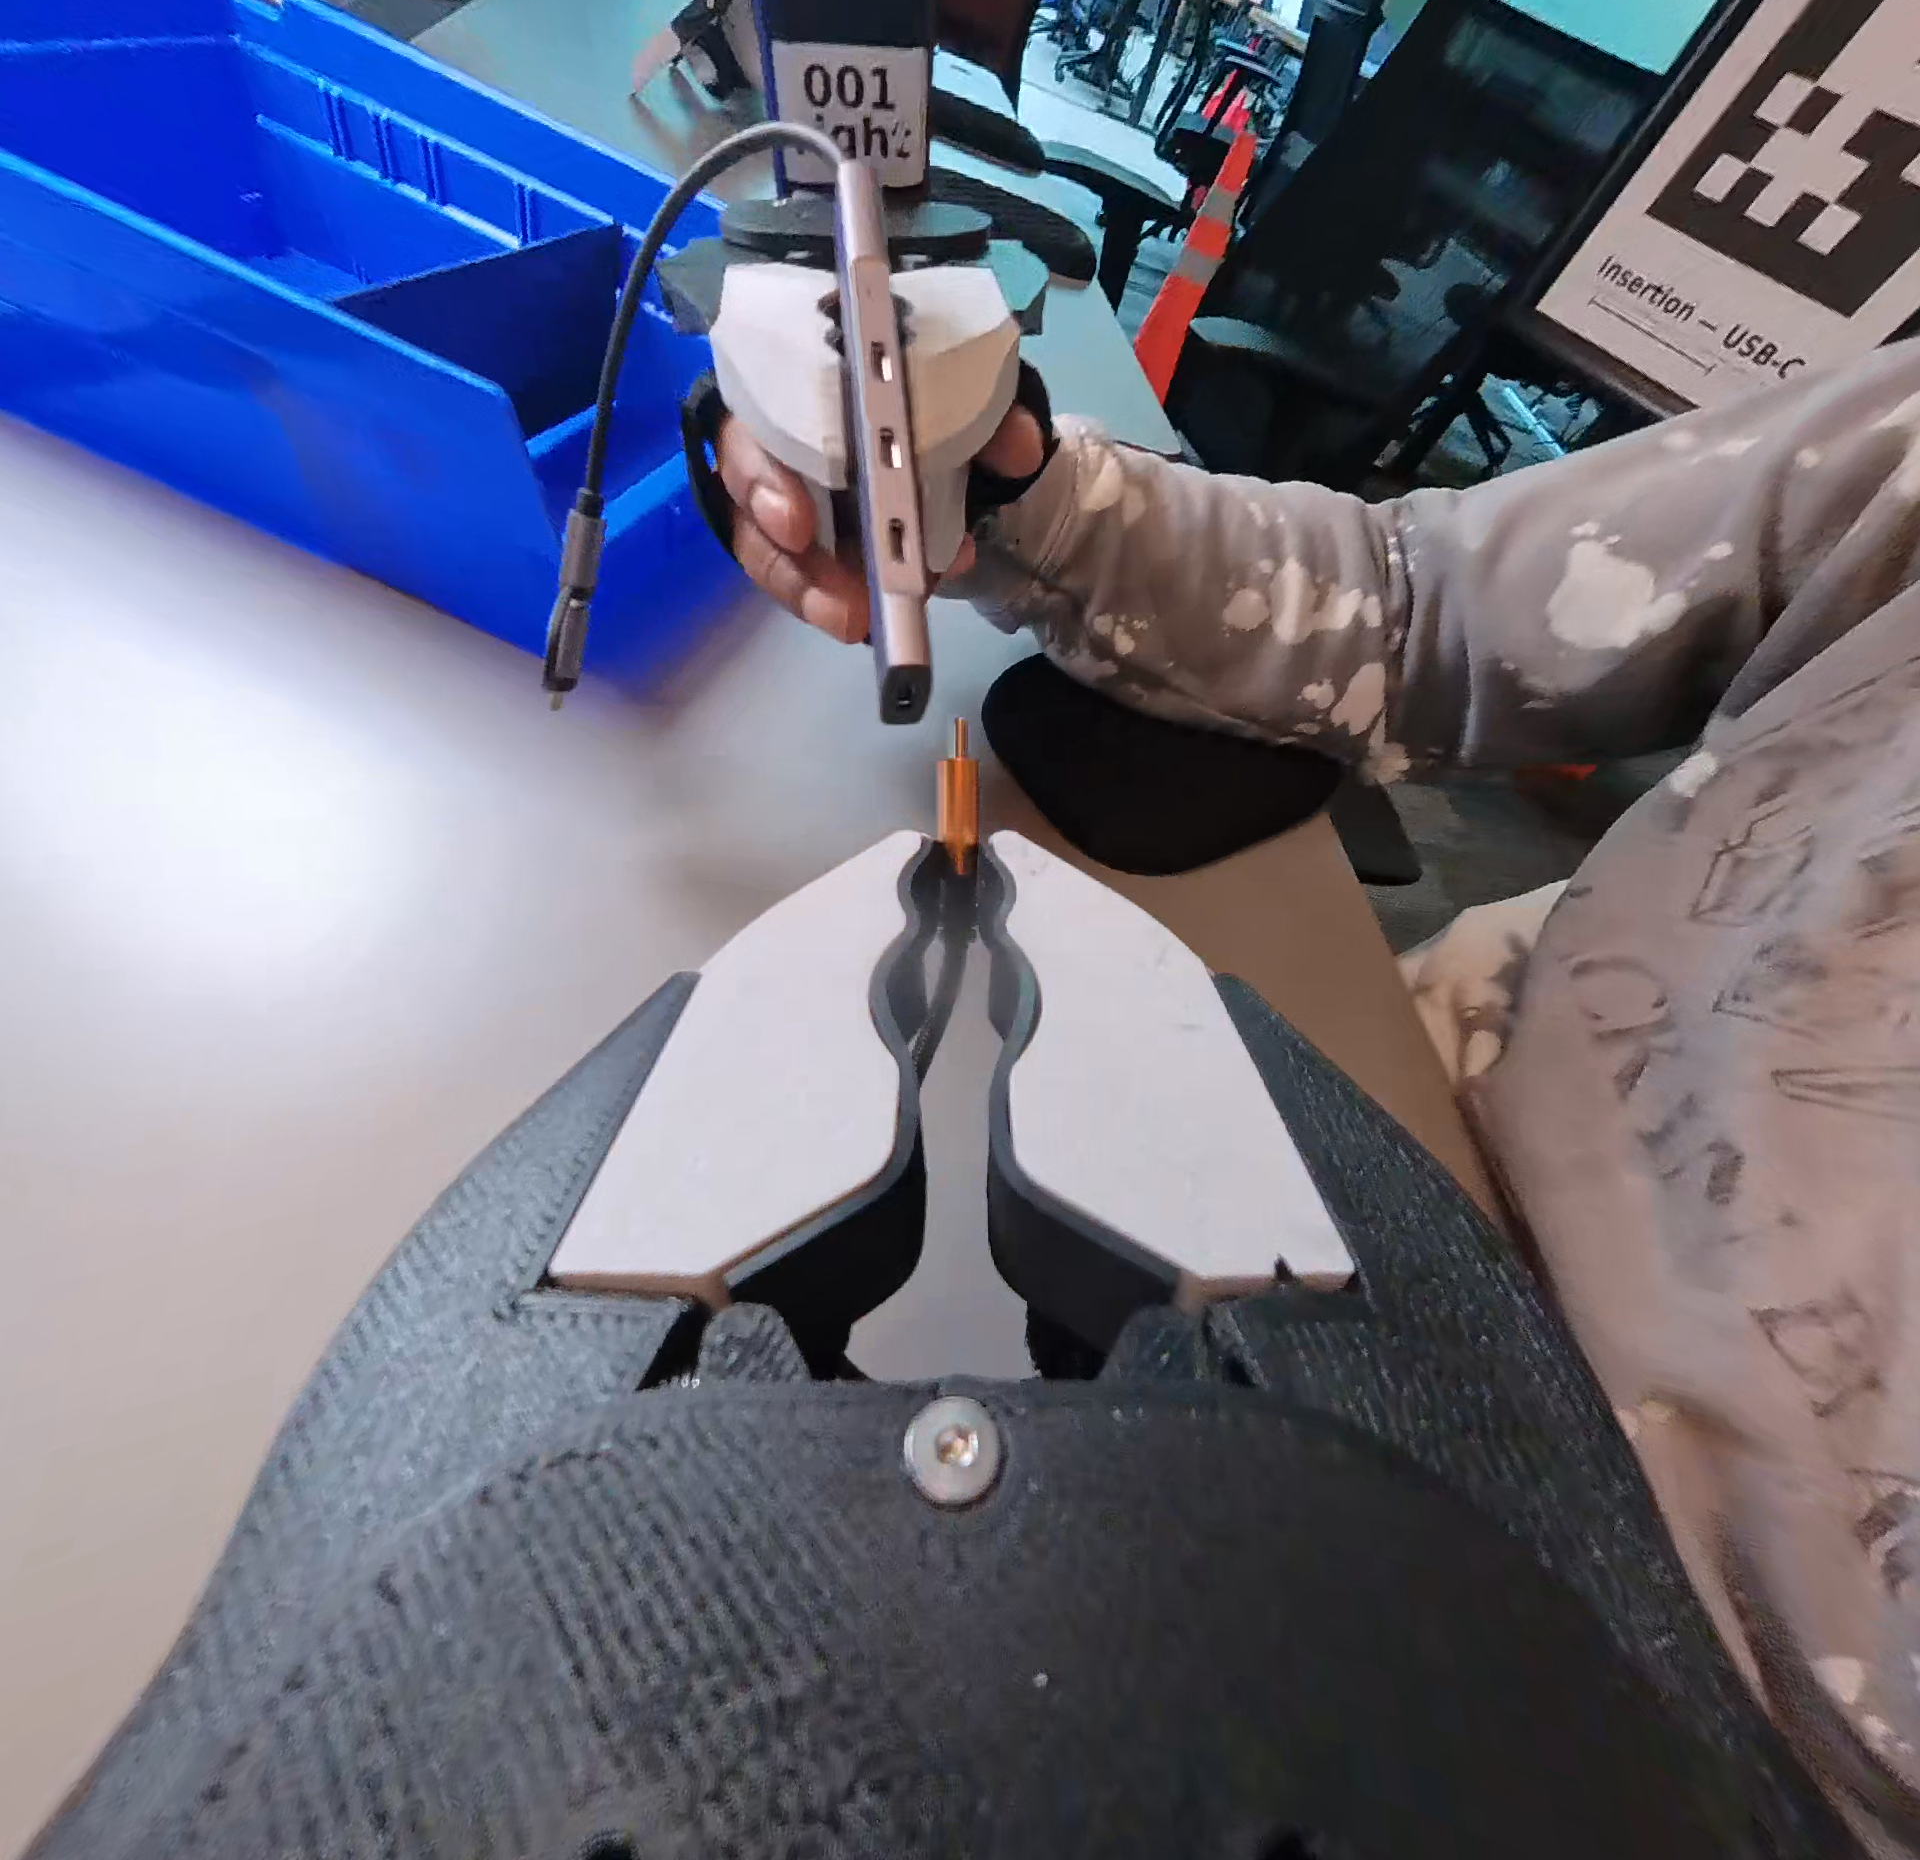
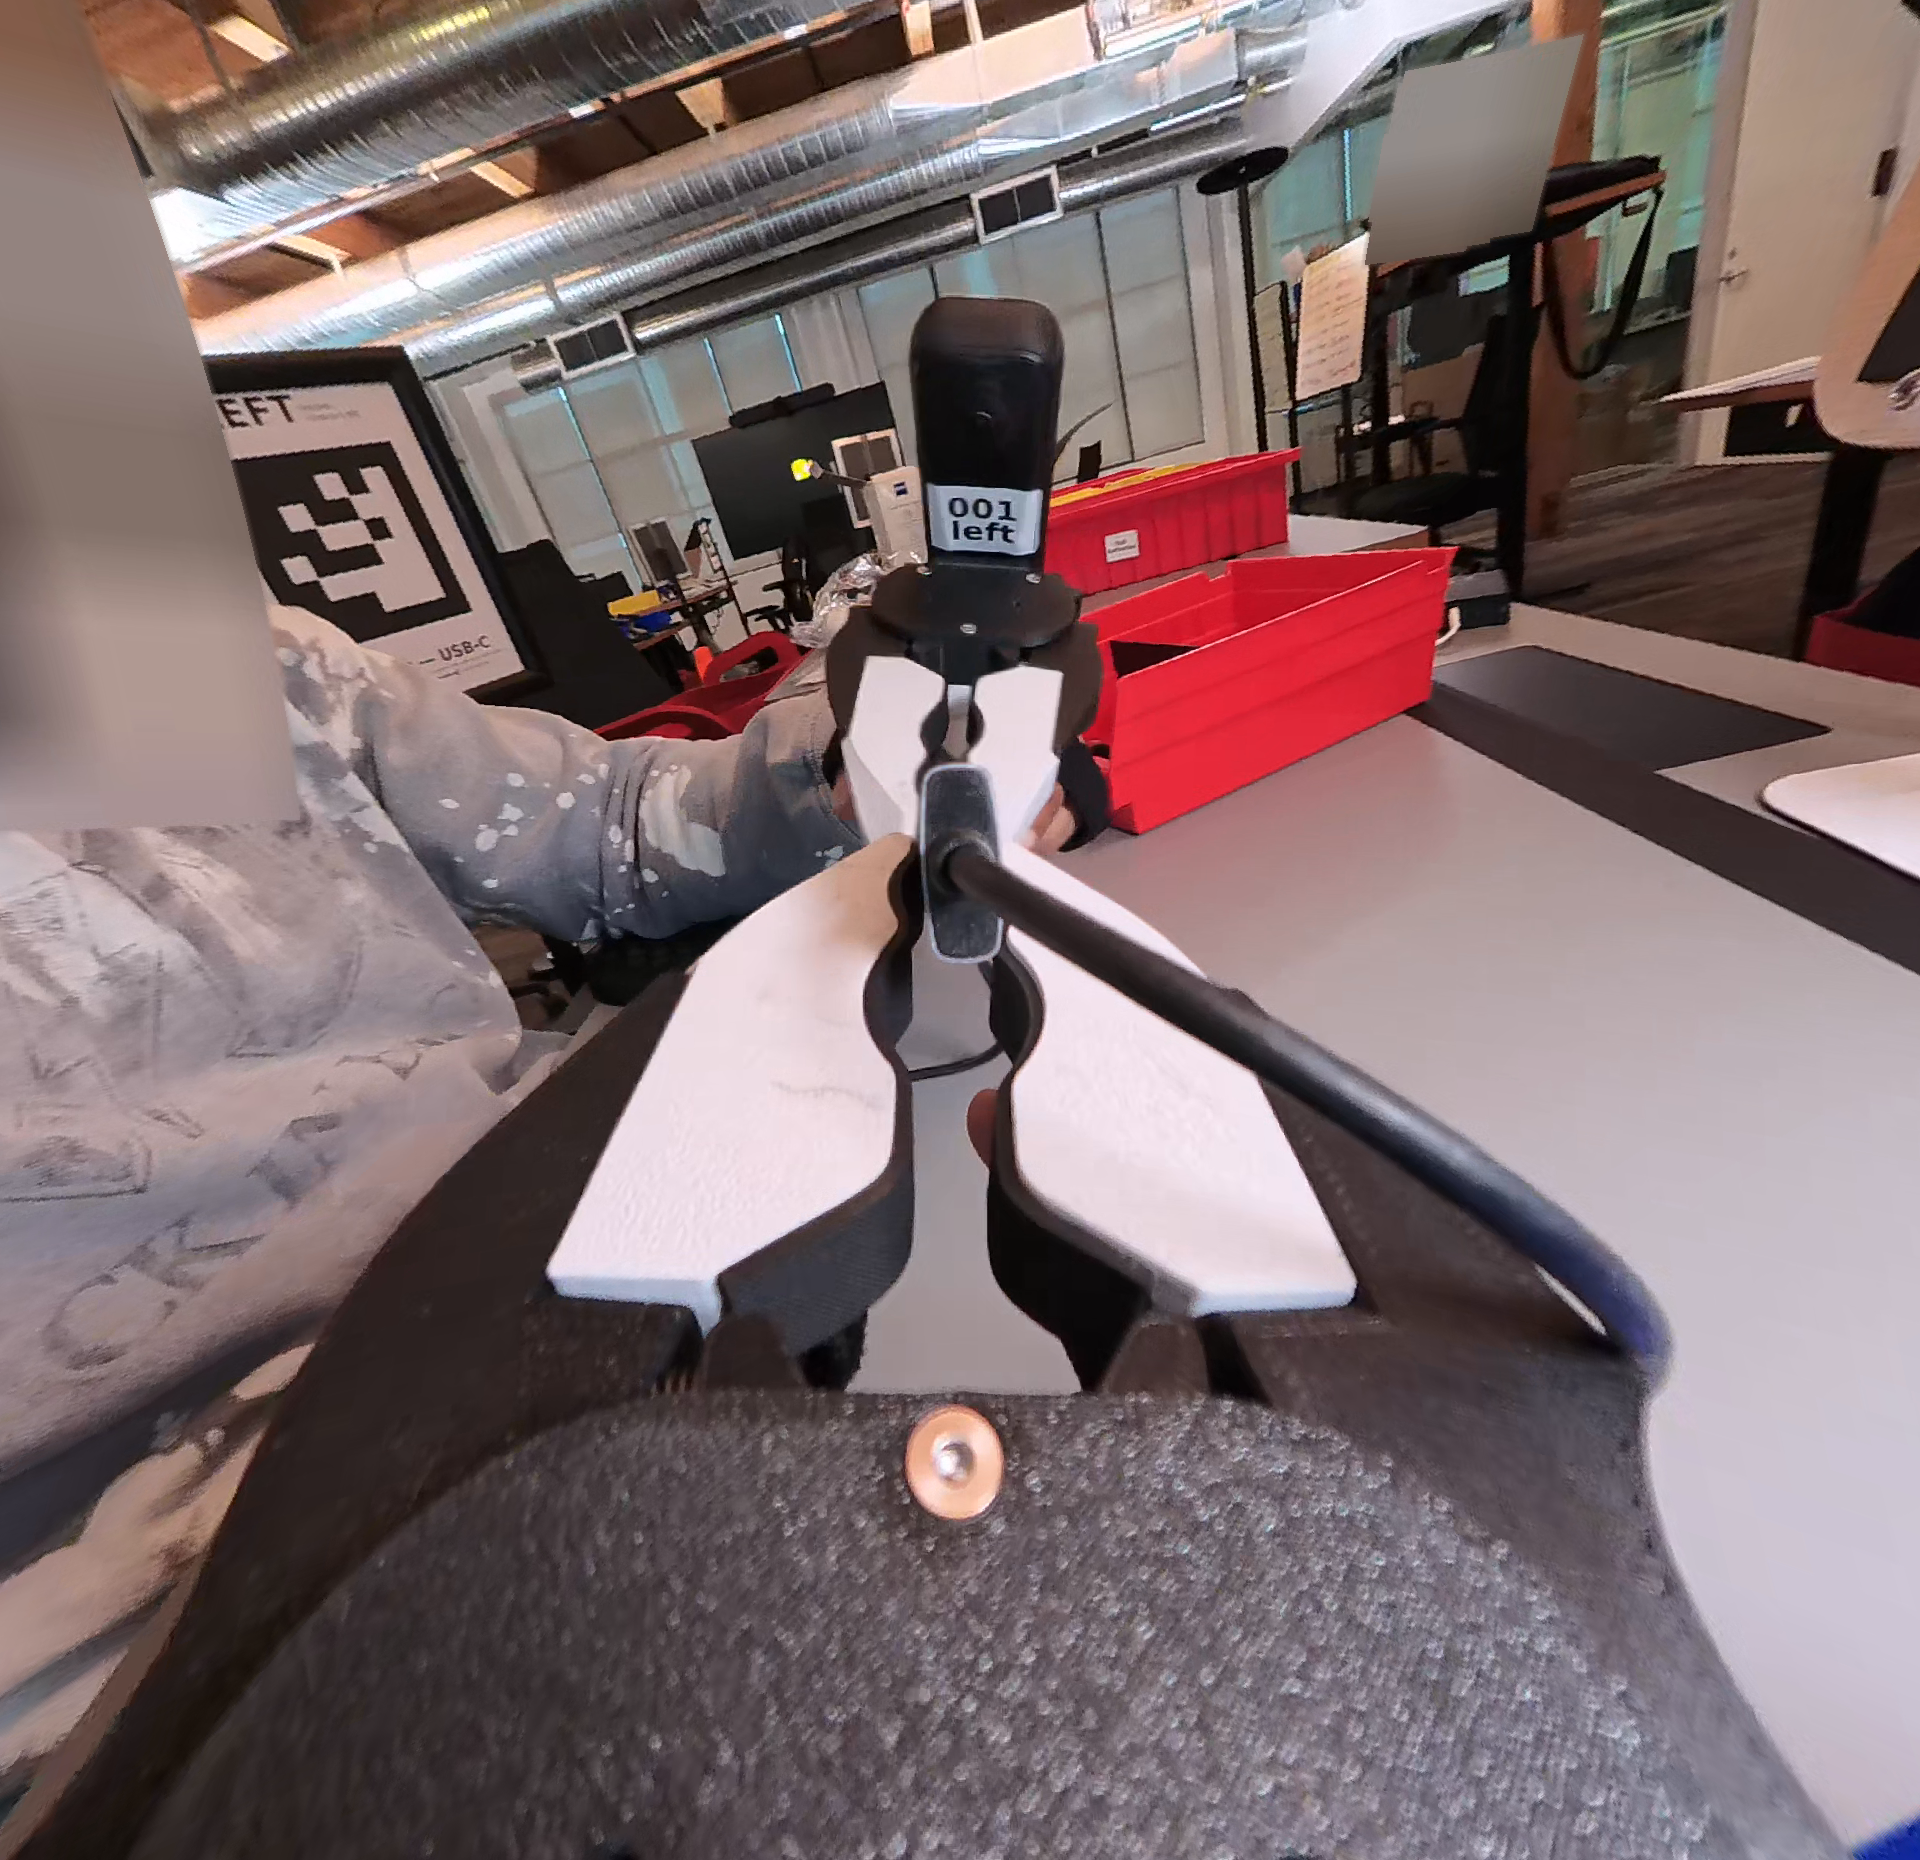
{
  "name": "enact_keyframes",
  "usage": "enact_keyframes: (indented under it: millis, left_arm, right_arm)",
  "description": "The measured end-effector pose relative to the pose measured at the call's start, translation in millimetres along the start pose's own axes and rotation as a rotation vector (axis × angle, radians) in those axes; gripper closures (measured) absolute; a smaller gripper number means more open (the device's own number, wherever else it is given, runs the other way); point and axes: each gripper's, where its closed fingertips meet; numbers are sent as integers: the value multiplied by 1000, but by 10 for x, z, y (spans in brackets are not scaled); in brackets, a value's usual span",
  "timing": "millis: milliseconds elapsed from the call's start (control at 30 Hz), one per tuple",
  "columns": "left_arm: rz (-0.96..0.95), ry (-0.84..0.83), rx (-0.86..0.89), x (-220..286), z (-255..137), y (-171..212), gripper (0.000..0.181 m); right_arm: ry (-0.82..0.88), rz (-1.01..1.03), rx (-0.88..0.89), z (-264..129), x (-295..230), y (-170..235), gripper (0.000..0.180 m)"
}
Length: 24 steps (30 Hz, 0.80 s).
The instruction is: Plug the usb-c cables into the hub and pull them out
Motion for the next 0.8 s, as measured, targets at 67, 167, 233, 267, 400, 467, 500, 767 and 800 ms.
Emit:
enact_keyframes:
  millis: [67, 167, 233, 267, 400, 467, 500, 767, 800]
  left_arm:
    - [-22, -24, -21, -67, 9, 50, 174]
    - [-65, 0, -24, -87, 9, 87, 174]
    - [-69, -8, -35, -109, 19, 110, 174]
    - [-72, -13, -42, -121, 26, 124, 173]
    - [-105, -16, -53, -173, 31, 163, 174]
    - [-118, -6, -58, -183, 33, 183, 174]
    - [-123, 0, -61, -183, 34, 193, 174]
    - [-121, -23, -97, -209, 71, 264, 174]
    - [-120, -24, -95, -215, 69, 263, 174]
  right_arm:
    - [-18, 15, -2, 2, -20, 10, 170]
    - [-10, 19, -40, 10, 1, 87, 170]
    - [-12, 25, -60, 21, 8, 136, 170]
    - [-12, 29, -66, 24, 14, 154, 170]
    - [-5, 20, -112, 16, 29, 229, 170]
    - [4, 6, -136, 18, 36, 261, 170]
    - [9, 2, -143, 20, 40, 270, 170]
    - [0, 23, -177, 61, 31, 354, 170]
    - [4, 25, -189, 60, 36, 364, 170]
Point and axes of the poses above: each gripper's, where its closed fingertips meet, z out along the fingers, y out of its underside, x = y × z across the jaws, and after that the axes turned 10 degrees about -z, right-handed
